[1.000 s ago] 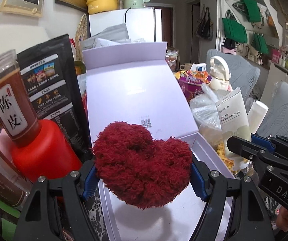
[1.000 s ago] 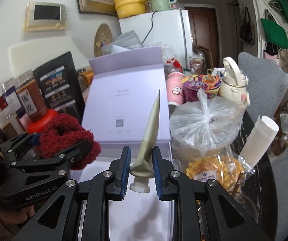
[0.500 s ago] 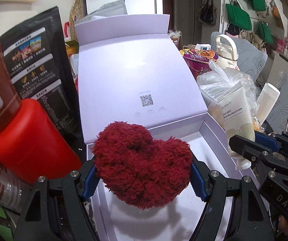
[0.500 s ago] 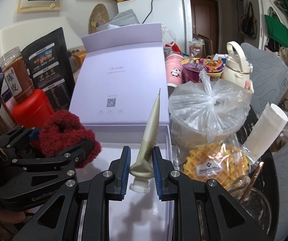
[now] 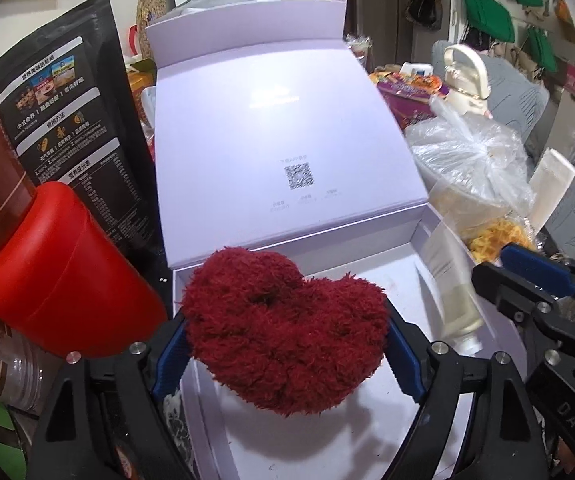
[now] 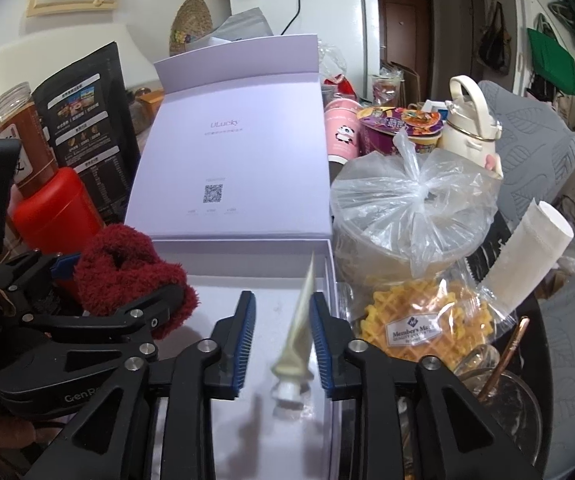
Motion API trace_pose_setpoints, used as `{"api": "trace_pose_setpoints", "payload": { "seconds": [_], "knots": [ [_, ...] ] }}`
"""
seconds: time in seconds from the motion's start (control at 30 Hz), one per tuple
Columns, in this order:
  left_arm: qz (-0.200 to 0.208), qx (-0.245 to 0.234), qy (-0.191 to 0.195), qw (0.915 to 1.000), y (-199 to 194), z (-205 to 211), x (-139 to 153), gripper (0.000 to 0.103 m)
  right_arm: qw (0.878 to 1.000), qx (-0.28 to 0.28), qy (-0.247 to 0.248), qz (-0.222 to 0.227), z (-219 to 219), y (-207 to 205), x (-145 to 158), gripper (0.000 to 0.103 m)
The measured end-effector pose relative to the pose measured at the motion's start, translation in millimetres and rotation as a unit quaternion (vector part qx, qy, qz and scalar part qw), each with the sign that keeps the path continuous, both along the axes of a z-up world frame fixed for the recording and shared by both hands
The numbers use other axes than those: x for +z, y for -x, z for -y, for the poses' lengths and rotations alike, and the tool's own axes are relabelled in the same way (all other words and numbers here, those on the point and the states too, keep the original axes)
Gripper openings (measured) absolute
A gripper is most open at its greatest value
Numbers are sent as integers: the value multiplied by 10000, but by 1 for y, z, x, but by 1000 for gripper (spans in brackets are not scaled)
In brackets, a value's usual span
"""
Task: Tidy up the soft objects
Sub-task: 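Lower the heart into the box and open the left tool while the right tool drops the tube in, then withdraw both open tools up from the lavender box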
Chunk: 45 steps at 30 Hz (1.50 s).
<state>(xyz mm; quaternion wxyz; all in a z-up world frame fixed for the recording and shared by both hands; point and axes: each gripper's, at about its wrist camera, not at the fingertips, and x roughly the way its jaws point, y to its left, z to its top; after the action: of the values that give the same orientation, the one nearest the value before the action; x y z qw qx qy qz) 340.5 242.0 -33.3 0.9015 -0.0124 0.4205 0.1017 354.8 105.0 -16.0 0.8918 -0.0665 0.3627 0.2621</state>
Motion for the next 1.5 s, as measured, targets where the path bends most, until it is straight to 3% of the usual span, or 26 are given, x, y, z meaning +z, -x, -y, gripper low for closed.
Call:
{"api": "trace_pose_setpoints", "payload": {
  "seconds": [0.1, 0.47, 0.8, 1.5],
  "knots": [
    [-116, 99, -118, 9998, -4, 0, -1, 89, 10000, -23, 25, 25, 0, 1, 1, 32],
    [285, 106, -25, 9995, 11, -5, 23, 89, 9999, -77, -78, 117, 7, 6, 14, 33],
    [609, 25, -163, 9980, 26, 5, 52, 89, 9993, -38, -182, 313, 13, 21, 37, 37],
    [1239, -9, -124, 9922, 104, 30, 116, 89, 9966, -132, -522, 620, 50, 93, 91, 37]
  ]
}}
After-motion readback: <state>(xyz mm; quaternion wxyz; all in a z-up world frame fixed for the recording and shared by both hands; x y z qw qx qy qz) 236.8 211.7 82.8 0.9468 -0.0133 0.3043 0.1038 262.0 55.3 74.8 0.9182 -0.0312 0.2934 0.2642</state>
